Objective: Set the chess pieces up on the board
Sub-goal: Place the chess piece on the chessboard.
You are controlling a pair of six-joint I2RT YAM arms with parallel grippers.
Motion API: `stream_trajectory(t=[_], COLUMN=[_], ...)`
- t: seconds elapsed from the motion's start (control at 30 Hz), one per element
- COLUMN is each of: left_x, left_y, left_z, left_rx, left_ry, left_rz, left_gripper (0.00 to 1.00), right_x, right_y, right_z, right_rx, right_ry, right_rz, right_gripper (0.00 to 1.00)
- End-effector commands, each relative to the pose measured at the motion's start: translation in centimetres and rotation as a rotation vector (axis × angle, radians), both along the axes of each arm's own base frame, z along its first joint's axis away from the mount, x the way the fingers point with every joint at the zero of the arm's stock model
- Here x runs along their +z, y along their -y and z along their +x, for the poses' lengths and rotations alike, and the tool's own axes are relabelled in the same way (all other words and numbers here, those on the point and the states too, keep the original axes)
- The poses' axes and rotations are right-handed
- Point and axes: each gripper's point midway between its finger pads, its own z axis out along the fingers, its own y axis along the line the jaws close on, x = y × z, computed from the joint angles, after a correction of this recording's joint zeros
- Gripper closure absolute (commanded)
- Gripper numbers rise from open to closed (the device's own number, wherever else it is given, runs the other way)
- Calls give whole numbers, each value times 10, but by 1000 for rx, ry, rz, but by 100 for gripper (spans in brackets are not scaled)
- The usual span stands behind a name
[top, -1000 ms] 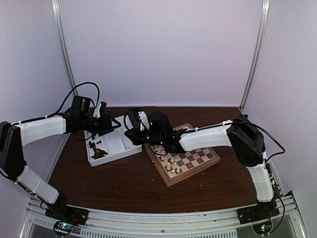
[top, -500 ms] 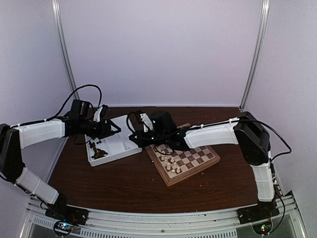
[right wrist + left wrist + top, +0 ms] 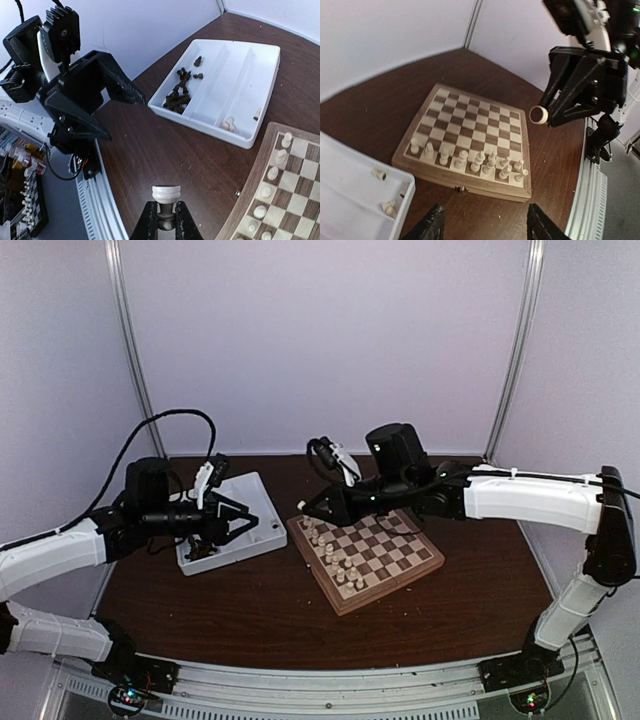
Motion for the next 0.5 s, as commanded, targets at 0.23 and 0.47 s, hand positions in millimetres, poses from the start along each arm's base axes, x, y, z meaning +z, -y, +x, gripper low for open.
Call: stream_trajectory(t=[0.23, 0.47], left_x=[16, 9], left_y=[42, 77], left_z=[-80, -88], left_rx=[-444, -561], left_ry=[688, 759], left_rz=[113, 145], left_gripper=[34, 21], right_x=[2, 1], right_y=[52, 50], right_z=[-87, -98], right_rx=[231, 282], right_ry=[-181, -222], right_rz=[-82, -67], right_gripper=[100, 100])
